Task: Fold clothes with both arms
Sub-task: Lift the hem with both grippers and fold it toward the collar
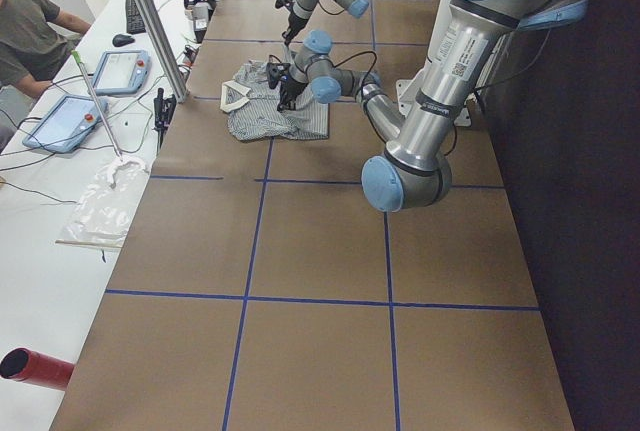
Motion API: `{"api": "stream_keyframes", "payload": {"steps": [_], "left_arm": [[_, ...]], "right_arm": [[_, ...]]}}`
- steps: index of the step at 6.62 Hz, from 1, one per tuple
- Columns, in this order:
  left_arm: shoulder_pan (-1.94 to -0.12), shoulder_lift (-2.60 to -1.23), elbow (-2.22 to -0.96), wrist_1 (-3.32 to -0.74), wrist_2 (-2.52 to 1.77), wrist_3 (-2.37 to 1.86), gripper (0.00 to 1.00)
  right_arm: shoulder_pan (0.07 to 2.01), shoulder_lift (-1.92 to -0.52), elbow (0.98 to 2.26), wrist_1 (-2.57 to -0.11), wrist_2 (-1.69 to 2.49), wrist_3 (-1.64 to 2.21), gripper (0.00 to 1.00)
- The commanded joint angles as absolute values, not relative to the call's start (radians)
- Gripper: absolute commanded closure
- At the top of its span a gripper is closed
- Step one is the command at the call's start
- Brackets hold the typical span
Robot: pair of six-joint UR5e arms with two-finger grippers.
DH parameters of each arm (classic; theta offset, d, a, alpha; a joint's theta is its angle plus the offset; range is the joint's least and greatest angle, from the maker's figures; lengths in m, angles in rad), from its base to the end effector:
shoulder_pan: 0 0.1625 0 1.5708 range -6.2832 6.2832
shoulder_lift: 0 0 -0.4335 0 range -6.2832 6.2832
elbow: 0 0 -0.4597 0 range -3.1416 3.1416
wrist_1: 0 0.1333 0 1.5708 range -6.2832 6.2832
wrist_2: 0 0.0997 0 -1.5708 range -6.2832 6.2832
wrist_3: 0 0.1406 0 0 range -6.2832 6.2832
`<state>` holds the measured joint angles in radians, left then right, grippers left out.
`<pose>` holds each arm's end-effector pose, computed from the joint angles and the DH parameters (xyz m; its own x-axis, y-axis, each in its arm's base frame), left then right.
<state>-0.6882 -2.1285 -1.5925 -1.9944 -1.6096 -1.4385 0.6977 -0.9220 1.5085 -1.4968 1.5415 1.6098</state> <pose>0.5260 -0.5981 0.2701 0.4921 -0.2340 -0.8385 0.5493 0.8307 0.0905 -0.5323 -0.6255 0.3033 0.5791 0.5364 0.6139 -0.6790 0.7341 -0.0008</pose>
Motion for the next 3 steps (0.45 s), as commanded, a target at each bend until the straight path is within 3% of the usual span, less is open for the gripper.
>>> {"api": "stream_keyframes", "payload": {"steps": [1,3], "left_arm": [[-0.709,-2.192,-1.421,-2.036,-1.554,-1.399,1.00],[-0.719,-2.191,-1.369,-2.092,-1.552,-1.385,1.00]], "right_arm": [[0.748,-0.796,1.219,-1.316,1.552,1.592,1.00],[0.767,-0.784,1.166,-1.267,1.566,1.591,1.00]]}}
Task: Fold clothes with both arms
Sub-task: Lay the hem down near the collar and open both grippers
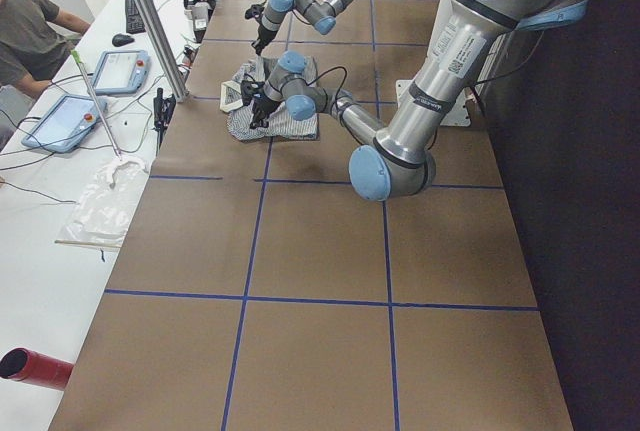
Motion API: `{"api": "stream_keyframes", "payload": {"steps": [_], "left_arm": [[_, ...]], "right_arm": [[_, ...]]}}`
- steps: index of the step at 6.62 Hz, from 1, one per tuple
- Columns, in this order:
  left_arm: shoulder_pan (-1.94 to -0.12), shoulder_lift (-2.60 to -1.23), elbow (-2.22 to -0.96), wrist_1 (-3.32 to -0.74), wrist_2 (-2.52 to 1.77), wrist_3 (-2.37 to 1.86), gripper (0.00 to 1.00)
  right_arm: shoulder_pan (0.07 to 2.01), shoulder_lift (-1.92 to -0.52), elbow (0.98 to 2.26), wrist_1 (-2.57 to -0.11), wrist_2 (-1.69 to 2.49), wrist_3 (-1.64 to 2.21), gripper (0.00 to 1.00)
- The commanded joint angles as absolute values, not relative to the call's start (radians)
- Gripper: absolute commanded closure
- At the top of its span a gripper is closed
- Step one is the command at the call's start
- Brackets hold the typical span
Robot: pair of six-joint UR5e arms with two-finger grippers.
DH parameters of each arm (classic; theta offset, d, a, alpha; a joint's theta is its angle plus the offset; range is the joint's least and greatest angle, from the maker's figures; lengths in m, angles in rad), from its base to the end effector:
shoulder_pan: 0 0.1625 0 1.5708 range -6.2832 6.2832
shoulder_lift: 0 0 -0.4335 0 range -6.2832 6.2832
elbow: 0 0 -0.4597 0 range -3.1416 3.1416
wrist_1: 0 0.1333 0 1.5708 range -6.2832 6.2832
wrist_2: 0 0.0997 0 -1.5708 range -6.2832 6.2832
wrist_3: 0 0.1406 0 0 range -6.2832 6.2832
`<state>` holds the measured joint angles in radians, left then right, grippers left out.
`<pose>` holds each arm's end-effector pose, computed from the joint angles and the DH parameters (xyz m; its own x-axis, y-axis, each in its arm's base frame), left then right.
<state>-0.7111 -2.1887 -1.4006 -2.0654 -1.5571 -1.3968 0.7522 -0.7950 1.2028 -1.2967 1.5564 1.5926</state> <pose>0.5466 -0.6493 0.3188 0.5531 -0.2480 -0.7953 0.5739 0.8054 0.1480 -0.5586 -0.7080 0.3360 0.5517 0.5461 0.6304 -0.7020 0.7122 -0.0026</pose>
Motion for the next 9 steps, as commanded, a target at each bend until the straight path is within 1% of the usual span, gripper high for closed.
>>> {"api": "stream_keyframes", "payload": {"steps": [1,5,6,7,8,9], "left_arm": [[-0.719,-2.192,-1.367,-2.092,-1.552,-1.384,1.00],[-0.713,-2.198,-1.356,-2.095,-1.554,-1.385,1.00],[-0.712,-2.204,-1.345,-2.095,-1.554,-1.387,0.97],[-0.710,-2.209,-1.342,-2.095,-1.554,-1.385,0.97],[-0.710,-2.209,-1.342,-2.098,-1.555,-1.385,0.67],[-0.712,-2.207,-1.341,-2.143,-1.555,-1.390,0.57]], "right_arm": [[0.767,-0.767,1.158,-1.267,1.566,1.591,1.00],[0.776,-0.747,1.126,-1.267,1.566,1.591,1.00],[0.775,-0.747,1.126,-1.267,1.566,1.591,1.00],[0.775,-0.749,1.126,-1.267,1.565,1.592,1.00],[0.775,-0.746,1.126,-1.267,1.566,1.592,0.70],[0.763,-0.744,1.137,-1.266,1.565,1.603,0.57]]}}
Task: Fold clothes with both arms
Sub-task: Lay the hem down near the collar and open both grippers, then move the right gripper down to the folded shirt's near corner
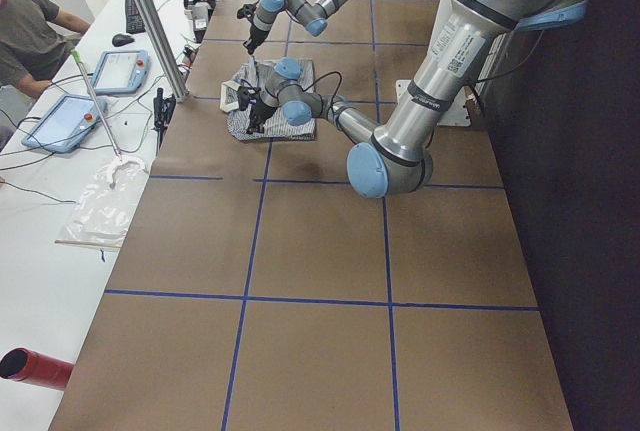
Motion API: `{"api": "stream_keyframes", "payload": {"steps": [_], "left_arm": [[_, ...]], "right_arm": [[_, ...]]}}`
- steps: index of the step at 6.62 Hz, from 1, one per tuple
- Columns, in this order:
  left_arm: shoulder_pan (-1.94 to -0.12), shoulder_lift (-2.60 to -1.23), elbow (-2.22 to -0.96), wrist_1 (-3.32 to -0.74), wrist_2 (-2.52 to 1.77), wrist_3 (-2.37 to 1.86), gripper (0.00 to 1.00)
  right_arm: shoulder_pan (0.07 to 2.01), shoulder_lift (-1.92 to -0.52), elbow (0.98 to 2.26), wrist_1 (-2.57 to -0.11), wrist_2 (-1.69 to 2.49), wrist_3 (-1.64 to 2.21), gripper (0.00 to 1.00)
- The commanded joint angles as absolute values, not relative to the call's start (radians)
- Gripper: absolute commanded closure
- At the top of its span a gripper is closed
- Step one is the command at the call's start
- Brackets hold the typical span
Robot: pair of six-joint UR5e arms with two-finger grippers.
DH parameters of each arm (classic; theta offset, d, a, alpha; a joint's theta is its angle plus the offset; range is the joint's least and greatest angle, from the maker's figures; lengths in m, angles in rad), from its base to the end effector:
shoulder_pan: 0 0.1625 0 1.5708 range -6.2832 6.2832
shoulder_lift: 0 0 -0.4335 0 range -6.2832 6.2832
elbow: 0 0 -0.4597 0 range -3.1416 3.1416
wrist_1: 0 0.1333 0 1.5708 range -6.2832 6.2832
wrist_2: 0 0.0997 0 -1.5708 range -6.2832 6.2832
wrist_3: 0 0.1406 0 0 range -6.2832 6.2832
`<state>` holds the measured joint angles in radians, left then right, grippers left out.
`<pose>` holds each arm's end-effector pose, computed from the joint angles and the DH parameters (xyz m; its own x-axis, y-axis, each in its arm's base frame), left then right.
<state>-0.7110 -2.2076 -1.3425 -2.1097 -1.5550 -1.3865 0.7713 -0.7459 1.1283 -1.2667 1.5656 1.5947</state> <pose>0.5571 -0.6587 0.3295 0.5562 -0.2372 -0.7965 0.5699 0.8064 0.1579 -0.5599 -0.7312 0.3307 0.5377 0.5561 0.6337 -0.7125 0.7016 -0.0111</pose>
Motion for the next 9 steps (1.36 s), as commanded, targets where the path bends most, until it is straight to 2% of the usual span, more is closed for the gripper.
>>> {"api": "stream_keyframes", "payload": {"steps": [1,2,3,4,5,6,7,9], "left_arm": [[-0.713,-2.198,-1.341,-2.173,-1.555,-1.390,0.57],[-0.716,-2.197,-1.347,-2.178,-1.555,-1.390,0.57],[-0.718,-2.197,-1.351,-2.206,-1.560,-1.388,0.57],[-0.718,-2.195,-1.353,-2.262,-1.566,-1.390,0.52],[-0.718,-2.192,-1.353,-2.269,-1.566,-1.391,0.52],[-0.718,-2.192,-1.351,-2.269,-1.565,-1.393,0.52],[-0.718,-2.192,-1.351,-2.269,-1.565,-1.393,0.52],[-0.713,-2.192,-1.350,-2.267,-1.563,-1.394,0.52]], "right_arm": [[0.761,-0.747,1.146,-1.240,1.565,1.608,0.53],[0.762,-0.768,1.176,-1.221,1.566,1.606,0.53],[0.762,-0.829,1.265,-1.223,1.586,1.608,0.52],[0.726,-0.947,1.413,-1.226,1.609,1.617,0.49],[0.685,-1.047,1.537,-1.233,1.608,1.667,0.38],[0.634,-1.152,1.646,-1.233,1.609,1.725,0.38],[0.608,-1.216,1.713,-1.232,1.609,1.762,0.37],[0.562,-1.233,1.713,-1.232,1.605,1.798,0.32]]}}
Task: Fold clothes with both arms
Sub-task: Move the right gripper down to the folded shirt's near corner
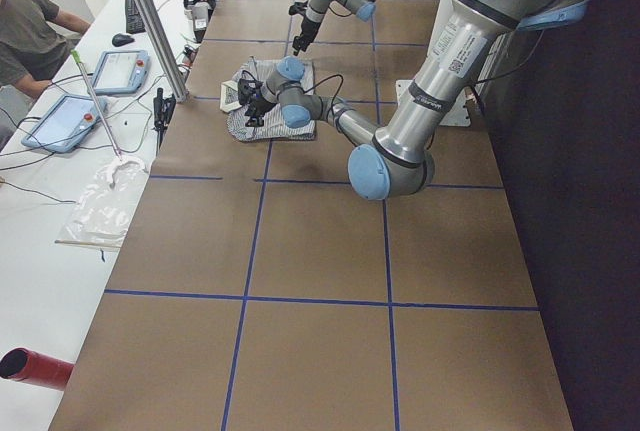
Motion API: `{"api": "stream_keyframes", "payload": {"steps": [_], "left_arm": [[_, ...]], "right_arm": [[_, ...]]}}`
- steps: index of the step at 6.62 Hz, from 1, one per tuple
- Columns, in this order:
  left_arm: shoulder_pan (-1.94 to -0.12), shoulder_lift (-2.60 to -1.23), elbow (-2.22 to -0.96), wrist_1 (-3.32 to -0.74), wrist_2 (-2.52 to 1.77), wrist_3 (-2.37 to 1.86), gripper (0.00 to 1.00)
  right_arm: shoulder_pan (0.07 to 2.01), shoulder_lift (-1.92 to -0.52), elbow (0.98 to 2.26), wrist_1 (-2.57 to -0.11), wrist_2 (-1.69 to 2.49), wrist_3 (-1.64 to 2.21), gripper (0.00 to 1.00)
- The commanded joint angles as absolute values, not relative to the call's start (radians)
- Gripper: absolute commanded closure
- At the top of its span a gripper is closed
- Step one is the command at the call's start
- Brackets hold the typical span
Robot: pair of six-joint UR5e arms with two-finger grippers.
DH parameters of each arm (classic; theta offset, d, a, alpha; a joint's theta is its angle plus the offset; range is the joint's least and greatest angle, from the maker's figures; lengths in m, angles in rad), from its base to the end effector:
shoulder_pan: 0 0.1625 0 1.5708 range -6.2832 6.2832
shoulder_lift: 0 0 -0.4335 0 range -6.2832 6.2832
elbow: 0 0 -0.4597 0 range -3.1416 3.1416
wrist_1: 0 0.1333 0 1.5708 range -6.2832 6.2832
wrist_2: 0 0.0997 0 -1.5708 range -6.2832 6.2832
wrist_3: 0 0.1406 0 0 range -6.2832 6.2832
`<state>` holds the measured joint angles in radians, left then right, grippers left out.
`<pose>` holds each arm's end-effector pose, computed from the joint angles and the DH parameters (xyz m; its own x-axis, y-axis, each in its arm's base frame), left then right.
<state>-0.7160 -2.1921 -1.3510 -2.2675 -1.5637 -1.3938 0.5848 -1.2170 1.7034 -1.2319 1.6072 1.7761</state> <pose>0.5501 -0.6566 0.3106 0.4545 -0.1620 -0.8759 0.5903 0.7912 0.1600 -0.5358 -0.5085 0.3763 0.4458 0.5395 0.7143 -0.6336 0.7539 -0.1740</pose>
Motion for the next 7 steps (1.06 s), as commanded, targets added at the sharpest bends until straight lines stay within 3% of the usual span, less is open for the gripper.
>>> {"api": "stream_keyframes", "payload": {"steps": [1,4,5,6,7], "left_arm": [[-0.713,-2.192,-1.350,-2.267,-1.563,-1.393,0.52],[-0.712,-2.192,-1.350,-2.267,-1.562,-1.394,0.53],[-0.712,-2.192,-1.350,-2.267,-1.562,-1.394,0.53],[-0.712,-2.191,-1.350,-2.267,-1.562,-1.394,0.53],[-0.712,-2.191,-1.350,-2.267,-1.562,-1.394,0.53]], "right_arm": [[0.557,-1.235,1.713,-1.232,1.605,1.798,0.32],[0.525,-1.233,1.701,-1.232,1.600,1.799,0.33],[0.523,-1.233,1.703,-1.232,1.600,1.801,0.56],[0.523,-1.235,1.701,-1.232,1.600,1.819,1.00],[0.523,-1.242,1.704,-1.232,1.600,1.819,1.00]]}}
